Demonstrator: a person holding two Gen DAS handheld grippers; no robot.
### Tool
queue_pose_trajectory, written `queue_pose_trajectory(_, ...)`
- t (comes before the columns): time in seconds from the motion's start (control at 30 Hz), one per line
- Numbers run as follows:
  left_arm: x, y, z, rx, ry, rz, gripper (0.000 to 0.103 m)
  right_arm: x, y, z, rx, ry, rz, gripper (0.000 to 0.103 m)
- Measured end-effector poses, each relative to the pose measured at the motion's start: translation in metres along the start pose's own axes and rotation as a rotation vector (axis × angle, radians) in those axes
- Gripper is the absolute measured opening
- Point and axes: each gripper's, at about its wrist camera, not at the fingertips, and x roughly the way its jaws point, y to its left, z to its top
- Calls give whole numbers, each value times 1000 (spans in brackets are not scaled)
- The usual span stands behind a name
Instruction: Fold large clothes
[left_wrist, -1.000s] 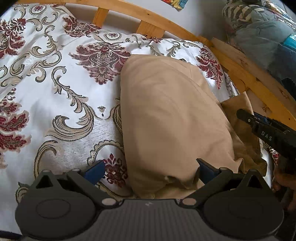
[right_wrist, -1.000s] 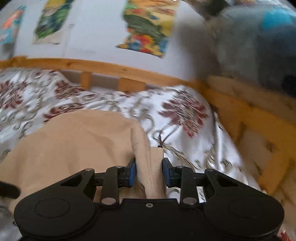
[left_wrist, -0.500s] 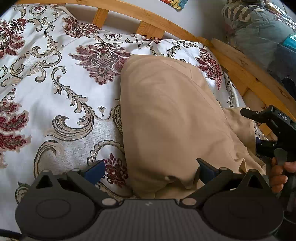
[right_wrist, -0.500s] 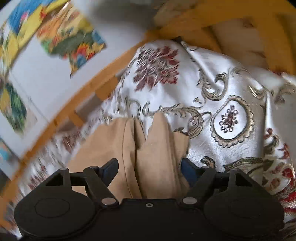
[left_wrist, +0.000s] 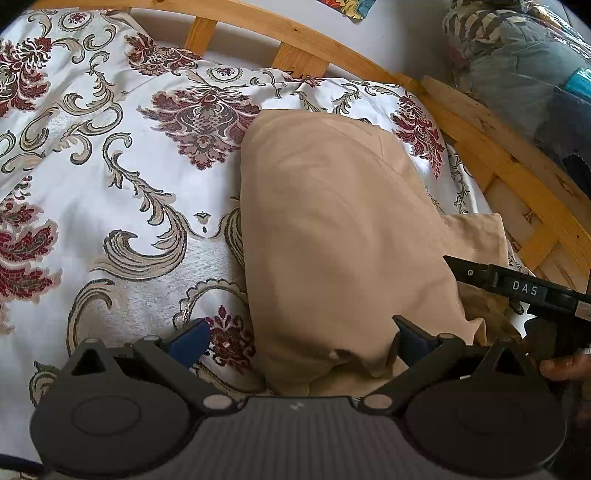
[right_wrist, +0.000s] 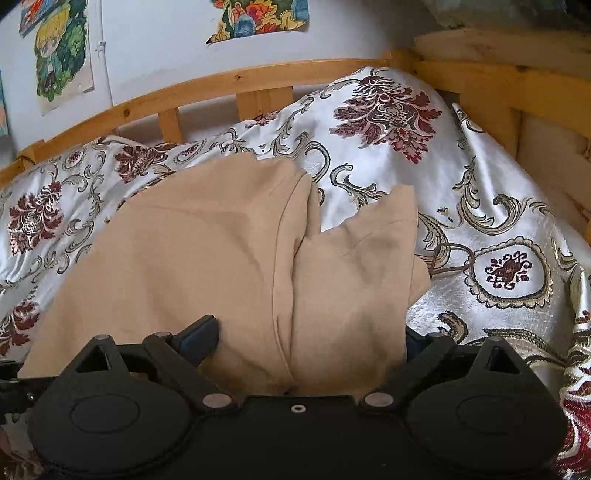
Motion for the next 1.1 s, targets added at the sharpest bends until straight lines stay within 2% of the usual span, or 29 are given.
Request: queue_pose_trajectory(1.1,0,1,0,2,0,-1,103,3,-1,-1,-23,2,-11,96)
